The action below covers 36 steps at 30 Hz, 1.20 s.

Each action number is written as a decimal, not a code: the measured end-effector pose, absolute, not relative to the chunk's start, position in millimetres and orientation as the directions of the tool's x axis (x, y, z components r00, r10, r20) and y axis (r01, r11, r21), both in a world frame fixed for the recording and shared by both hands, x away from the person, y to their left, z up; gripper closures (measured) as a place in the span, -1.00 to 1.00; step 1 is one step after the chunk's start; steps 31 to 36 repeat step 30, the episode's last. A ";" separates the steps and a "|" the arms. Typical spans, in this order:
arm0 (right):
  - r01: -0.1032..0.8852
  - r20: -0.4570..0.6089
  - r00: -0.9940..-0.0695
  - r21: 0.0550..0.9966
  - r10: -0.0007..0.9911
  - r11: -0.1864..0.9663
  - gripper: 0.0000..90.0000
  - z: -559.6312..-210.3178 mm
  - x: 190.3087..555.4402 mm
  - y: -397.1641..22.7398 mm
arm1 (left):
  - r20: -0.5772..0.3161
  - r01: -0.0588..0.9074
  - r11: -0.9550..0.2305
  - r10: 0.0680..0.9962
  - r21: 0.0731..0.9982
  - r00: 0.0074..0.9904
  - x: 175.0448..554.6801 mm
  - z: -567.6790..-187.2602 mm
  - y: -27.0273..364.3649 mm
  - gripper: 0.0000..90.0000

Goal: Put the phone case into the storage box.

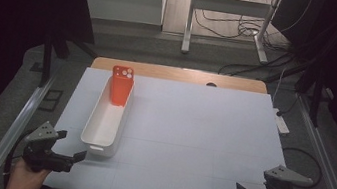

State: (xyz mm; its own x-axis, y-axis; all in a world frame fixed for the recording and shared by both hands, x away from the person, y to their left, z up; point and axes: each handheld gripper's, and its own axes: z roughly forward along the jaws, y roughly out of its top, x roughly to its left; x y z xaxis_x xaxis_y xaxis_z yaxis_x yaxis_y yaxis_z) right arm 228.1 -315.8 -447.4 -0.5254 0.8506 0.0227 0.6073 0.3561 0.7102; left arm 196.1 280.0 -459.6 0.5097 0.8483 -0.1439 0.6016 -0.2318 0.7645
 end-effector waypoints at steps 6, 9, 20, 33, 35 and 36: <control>0.608 0.022 -0.526 0.709 0.850 0.357 -1.00 -447.5 228.2 -315.8 | -0.153 0.610 -0.219 0.854 0.761 0.498 190.5 -462.3 284.6 -1.00; 0.608 0.022 -0.526 0.708 0.851 0.358 -1.00 -447.5 228.2 -315.7 | -0.155 0.612 -0.218 0.854 0.761 0.497 188.8 -463.4 285.5 -1.00; 0.611 0.021 -0.524 0.706 0.851 0.359 -1.00 -447.3 228.1 -315.1 | -0.148 0.620 -0.224 0.859 0.752 0.490 185.2 -466.7 286.3 -1.00; 0.611 0.020 -0.526 0.704 0.851 0.361 -1.00 -447.8 228.4 -315.1 | -0.131 0.631 -0.250 0.860 0.734 0.493 187.5 -467.6 282.6 -0.99; 0.611 0.020 -0.526 0.704 0.851 0.361 -1.00 -447.8 228.4 -315.1 | -0.131 0.631 -0.250 0.860 0.734 0.493 187.5 -467.6 282.6 -0.99; 0.611 0.020 -0.526 0.704 0.851 0.361 -1.00 -447.8 228.4 -315.1 | -0.131 0.631 -0.250 0.860 0.734 0.493 187.5 -467.6 282.6 -0.99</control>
